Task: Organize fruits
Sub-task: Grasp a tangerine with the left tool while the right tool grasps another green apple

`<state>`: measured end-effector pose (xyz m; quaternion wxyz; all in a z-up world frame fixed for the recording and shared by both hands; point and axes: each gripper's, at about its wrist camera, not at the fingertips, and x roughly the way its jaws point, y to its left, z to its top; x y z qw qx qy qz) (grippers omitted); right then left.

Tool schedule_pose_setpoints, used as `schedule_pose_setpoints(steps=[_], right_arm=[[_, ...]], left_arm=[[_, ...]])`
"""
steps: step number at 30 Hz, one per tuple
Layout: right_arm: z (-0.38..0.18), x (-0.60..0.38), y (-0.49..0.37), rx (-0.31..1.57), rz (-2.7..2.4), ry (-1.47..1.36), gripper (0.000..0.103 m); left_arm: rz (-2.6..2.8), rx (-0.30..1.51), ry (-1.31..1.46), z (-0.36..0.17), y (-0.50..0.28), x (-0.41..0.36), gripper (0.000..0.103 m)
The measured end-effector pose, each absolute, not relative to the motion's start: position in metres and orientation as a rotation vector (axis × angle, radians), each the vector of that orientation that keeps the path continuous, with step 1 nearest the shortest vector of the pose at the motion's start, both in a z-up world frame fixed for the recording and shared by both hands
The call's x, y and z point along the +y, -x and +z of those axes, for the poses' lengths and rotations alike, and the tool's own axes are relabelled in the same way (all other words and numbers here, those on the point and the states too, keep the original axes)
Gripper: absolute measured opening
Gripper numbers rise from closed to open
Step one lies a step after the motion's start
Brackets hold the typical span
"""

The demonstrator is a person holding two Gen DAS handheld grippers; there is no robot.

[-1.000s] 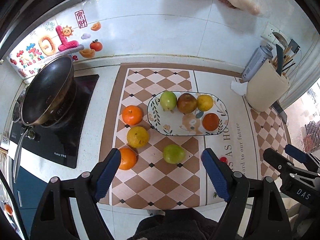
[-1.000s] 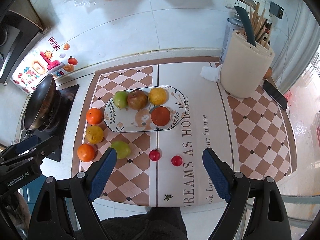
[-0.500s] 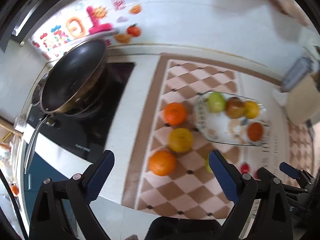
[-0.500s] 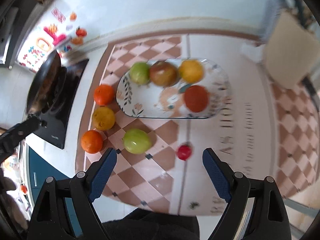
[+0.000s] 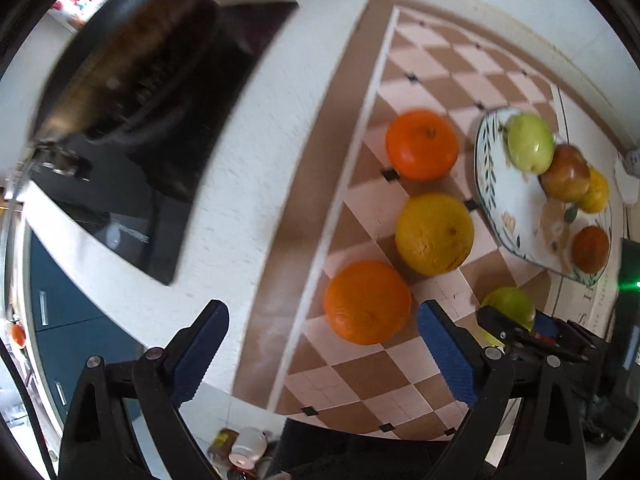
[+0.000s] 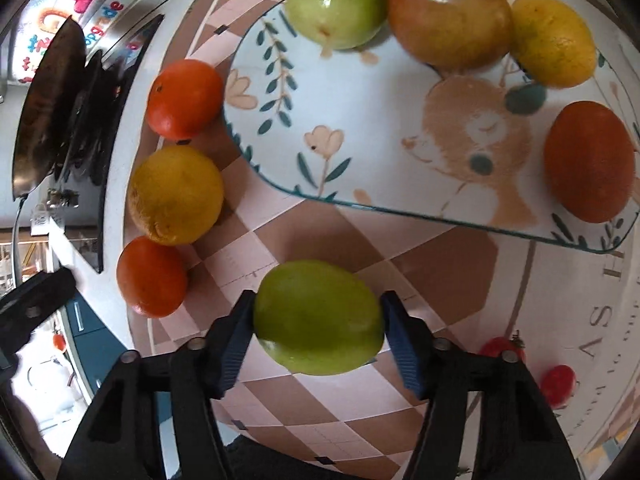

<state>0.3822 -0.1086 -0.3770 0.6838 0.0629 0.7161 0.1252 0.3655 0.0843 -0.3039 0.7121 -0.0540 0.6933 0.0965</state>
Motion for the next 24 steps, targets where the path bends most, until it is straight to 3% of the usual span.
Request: schedule_pose_setpoints(steps=[8, 10, 11, 12, 24], right_arm=[[-0.378, -0.13, -0.363, 1.646, 0.266, -0.15, 0.064], [-0.378, -0.134, -0.36, 1.652, 0.258, -0.161, 0.064], [-0.379, -0.136, -0.358, 1.653, 0.251, -0.165, 0.064], [-0.379, -0.137, -0.358, 1.654, 0.249, -0.169, 0.064], [-0.379, -0.153, -0.353, 1.699, 0.262, -0.226, 0.065]], left_arm=[[0.1, 1.662, 0.001, -0.361, -0.377, 0.058, 0.096], [0.079, 1.653, -0.049, -0.368, -0.375, 0.049, 0.085], [0.073, 1.656, -0.07, -0.37, -0.374, 0.045, 0.071], [0.053, 1.663, -0.067, -0.374, -0.373, 0.041, 0.064], [0.004, 1.652, 0.03, -0.365, -0.337, 0.004, 0.063]])
